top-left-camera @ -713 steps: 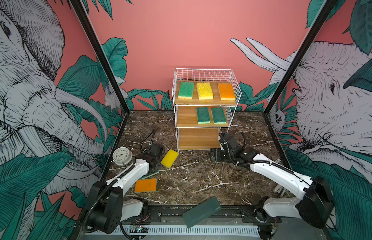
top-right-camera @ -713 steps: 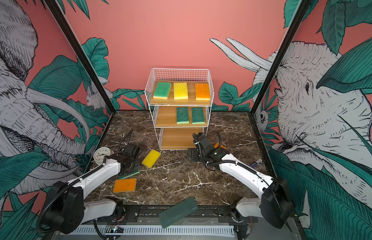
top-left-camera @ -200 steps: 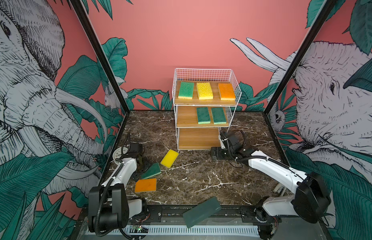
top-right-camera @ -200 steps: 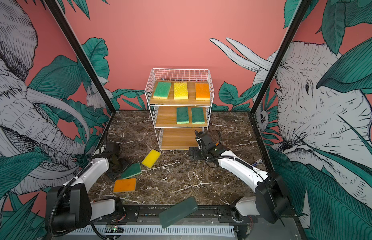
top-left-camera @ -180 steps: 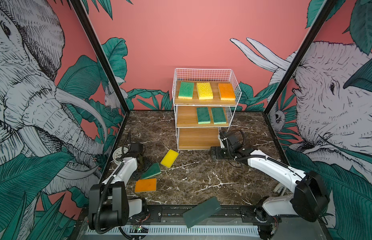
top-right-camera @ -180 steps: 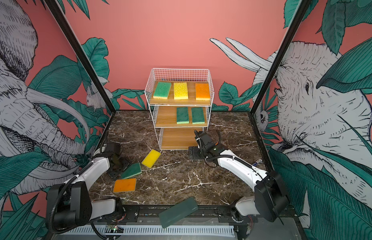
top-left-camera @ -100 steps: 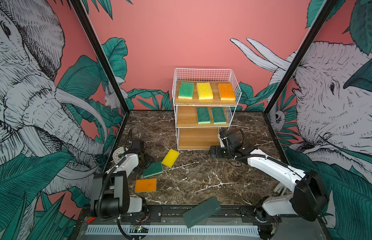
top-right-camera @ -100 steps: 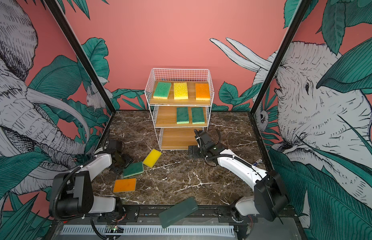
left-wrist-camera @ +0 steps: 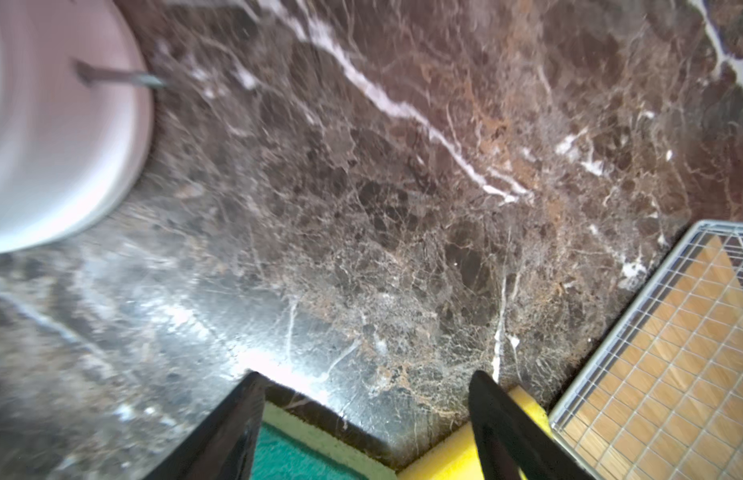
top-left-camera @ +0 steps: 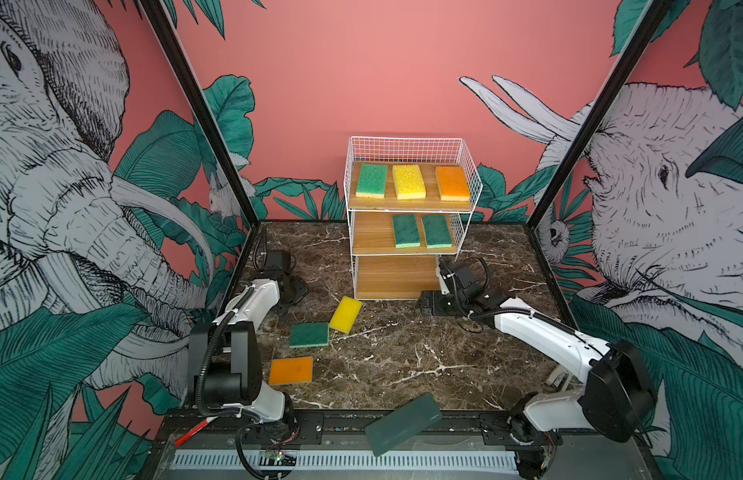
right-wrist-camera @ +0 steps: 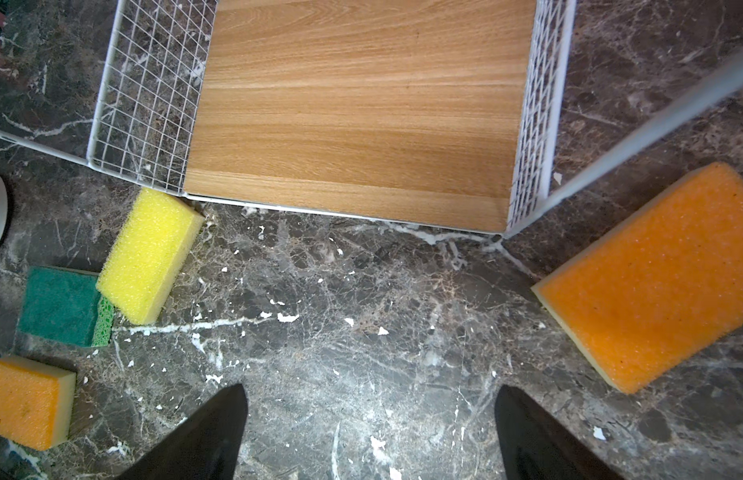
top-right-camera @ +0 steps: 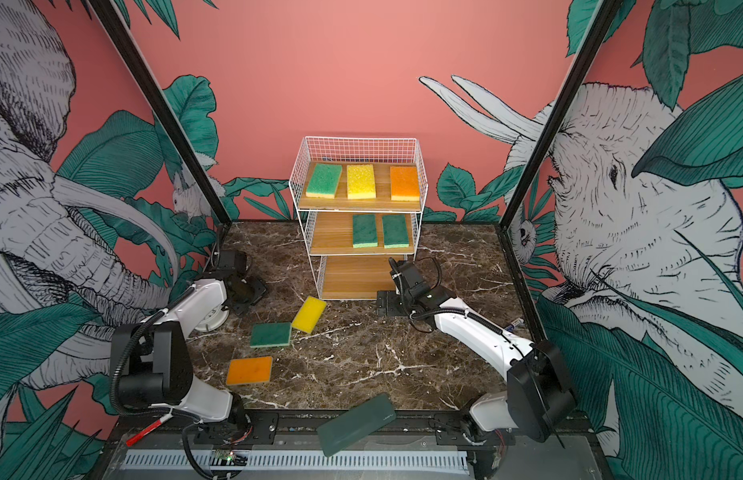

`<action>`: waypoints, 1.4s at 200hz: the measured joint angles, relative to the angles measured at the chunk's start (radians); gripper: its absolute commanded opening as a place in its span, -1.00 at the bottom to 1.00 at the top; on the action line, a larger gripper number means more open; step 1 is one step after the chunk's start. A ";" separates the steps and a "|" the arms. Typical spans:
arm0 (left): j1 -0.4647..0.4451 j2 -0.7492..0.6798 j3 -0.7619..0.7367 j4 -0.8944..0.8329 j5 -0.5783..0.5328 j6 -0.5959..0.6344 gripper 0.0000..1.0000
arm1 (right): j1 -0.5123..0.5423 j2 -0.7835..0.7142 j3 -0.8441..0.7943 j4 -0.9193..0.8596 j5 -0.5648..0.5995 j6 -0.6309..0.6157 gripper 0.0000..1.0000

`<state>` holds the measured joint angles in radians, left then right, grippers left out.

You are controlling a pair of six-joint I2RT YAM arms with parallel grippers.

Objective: Place and organize the cleaning sponges onto the shelf

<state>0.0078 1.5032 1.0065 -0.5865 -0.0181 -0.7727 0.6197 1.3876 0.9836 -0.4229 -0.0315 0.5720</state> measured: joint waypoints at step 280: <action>-0.006 -0.143 -0.313 0.040 0.091 -0.251 0.87 | -0.001 -0.014 -0.001 -0.005 -0.034 -0.023 0.94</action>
<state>0.0013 1.3598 0.6933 -0.5465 0.0731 -1.0241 0.6186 1.3735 0.9829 -0.4278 -0.0650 0.5488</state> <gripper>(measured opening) 0.949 0.968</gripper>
